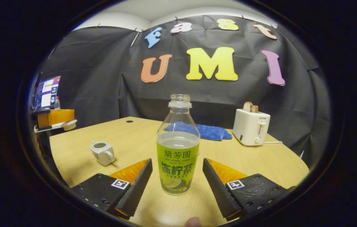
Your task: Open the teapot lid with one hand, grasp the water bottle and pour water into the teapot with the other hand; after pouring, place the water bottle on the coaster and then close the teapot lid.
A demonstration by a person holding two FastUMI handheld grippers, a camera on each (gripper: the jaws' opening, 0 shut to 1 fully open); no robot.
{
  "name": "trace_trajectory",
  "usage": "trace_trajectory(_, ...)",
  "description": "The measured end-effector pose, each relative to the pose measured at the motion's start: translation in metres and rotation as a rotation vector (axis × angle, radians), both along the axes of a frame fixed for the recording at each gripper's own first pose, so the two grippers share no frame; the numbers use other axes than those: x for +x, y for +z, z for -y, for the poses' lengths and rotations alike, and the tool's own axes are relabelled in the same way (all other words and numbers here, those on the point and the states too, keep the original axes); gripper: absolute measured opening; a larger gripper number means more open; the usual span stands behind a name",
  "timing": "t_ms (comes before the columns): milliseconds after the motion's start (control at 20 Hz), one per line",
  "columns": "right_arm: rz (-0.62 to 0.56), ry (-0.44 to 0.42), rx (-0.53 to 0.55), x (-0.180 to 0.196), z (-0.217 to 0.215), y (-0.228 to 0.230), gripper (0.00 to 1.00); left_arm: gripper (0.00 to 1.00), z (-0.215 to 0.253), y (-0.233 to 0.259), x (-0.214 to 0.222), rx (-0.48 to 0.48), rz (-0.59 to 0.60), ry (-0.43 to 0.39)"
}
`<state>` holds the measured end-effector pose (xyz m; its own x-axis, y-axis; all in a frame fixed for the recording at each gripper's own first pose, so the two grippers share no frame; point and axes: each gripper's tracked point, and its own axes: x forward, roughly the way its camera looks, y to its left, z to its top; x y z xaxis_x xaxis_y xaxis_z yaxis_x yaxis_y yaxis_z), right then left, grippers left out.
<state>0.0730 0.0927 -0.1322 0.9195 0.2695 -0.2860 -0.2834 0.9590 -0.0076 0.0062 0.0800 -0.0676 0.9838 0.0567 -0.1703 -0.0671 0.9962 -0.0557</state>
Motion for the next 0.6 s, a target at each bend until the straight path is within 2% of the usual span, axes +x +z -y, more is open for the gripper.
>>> trace_trajectory(350, 0.013, -0.038, 0.026, 0.0086, -0.0051, 0.0045, 0.95, 0.02, -0.0041, -0.0022, -0.002, 0.007, -0.013, -0.006)
trace_trajectory(400, 0.011, -0.044, 0.03, 0.0085, -0.0047, 0.0053, 0.92, 0.03, -0.0042, -0.0026, -0.0014, 0.008, -0.013, -0.006)
trace_trajectory(450, 0.005, -0.047, 0.029, 0.009, -0.0044, 0.0034, 0.79, 0.02, -0.0035, -0.0022, -0.0026, 0.009, -0.014, -0.007)
trace_trajectory(600, -0.006, -0.033, 0.014, 0.0101, -0.0085, 0.0059, 0.74, 0.02, -0.0057, -0.0009, -0.0032, 0.007, -0.011, -0.007)
